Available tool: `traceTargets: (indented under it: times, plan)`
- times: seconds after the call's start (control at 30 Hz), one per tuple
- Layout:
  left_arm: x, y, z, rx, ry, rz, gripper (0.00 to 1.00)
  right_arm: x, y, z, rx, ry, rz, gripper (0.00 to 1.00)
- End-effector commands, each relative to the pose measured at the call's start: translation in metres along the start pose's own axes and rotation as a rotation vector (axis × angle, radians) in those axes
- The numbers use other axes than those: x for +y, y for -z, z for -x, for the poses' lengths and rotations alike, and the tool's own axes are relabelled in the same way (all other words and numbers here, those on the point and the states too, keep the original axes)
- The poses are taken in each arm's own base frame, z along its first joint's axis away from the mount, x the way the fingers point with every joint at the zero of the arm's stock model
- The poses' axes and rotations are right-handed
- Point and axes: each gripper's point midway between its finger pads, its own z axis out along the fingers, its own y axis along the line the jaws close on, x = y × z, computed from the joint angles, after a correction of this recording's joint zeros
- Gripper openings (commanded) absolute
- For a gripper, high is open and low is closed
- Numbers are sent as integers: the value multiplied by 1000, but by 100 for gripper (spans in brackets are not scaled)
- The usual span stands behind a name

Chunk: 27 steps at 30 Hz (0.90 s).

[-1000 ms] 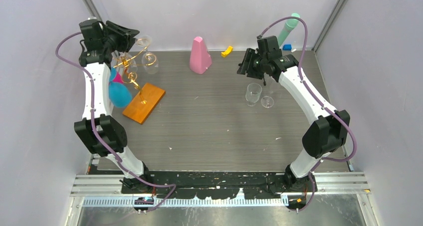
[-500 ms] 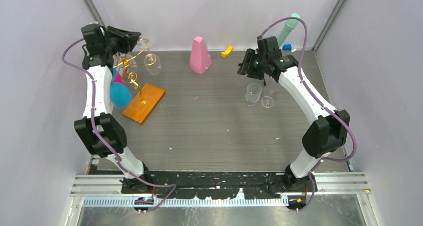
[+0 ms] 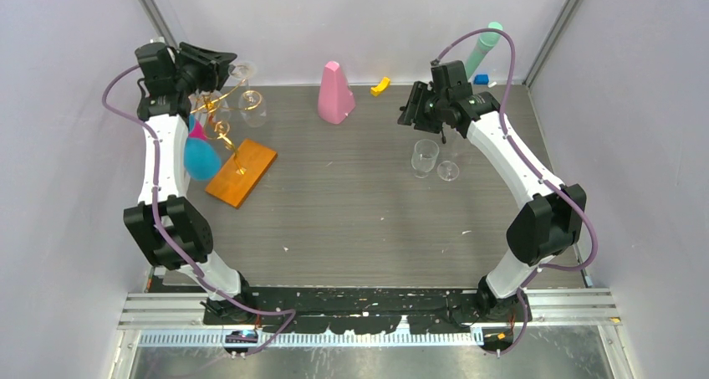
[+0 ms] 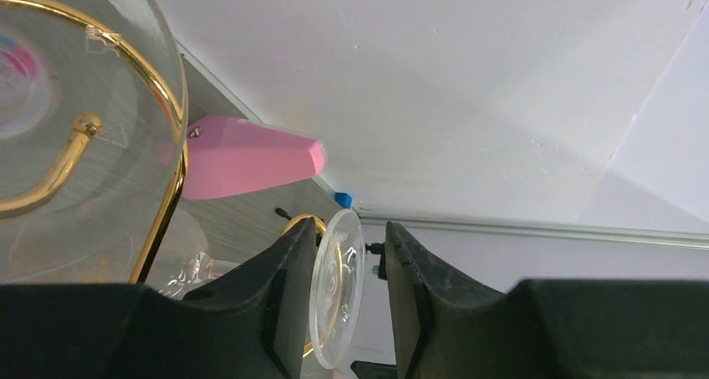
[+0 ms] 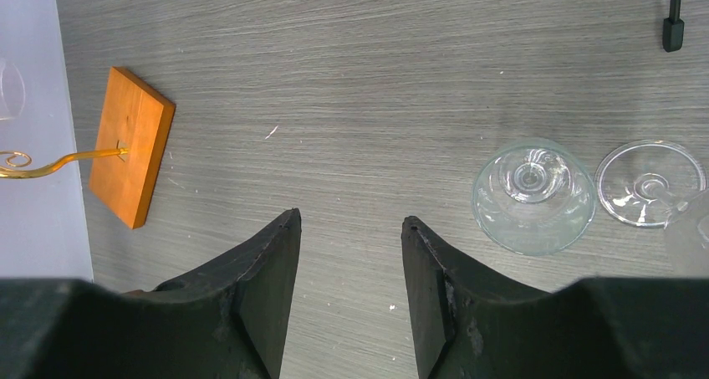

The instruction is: Take the wine glass off the wine glass rack

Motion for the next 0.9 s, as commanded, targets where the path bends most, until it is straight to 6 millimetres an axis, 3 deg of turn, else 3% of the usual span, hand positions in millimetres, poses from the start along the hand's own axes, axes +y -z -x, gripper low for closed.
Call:
traceTargets:
  times: [0.0, 0.4, 0.67, 0.8, 0.87]
  plan:
    - [-27, 18, 10, -72, -106, -46, 40, 8, 6, 13, -47, -6, 33, 53]
    - [-30, 22, 6, -50, -92, -36, 43, 7, 3, 13, -47, -7, 29, 53]
    - [-32, 24, -5, -10, -81, -51, 23, 9, -1, 12, -39, -15, 37, 53]
    - [-30, 24, -8, 2, -86, -56, 3, 9, -1, 12, -39, -14, 38, 52]
    - [-31, 25, -8, 1, -97, -64, 0, 9, -1, 12, -40, -13, 38, 52]
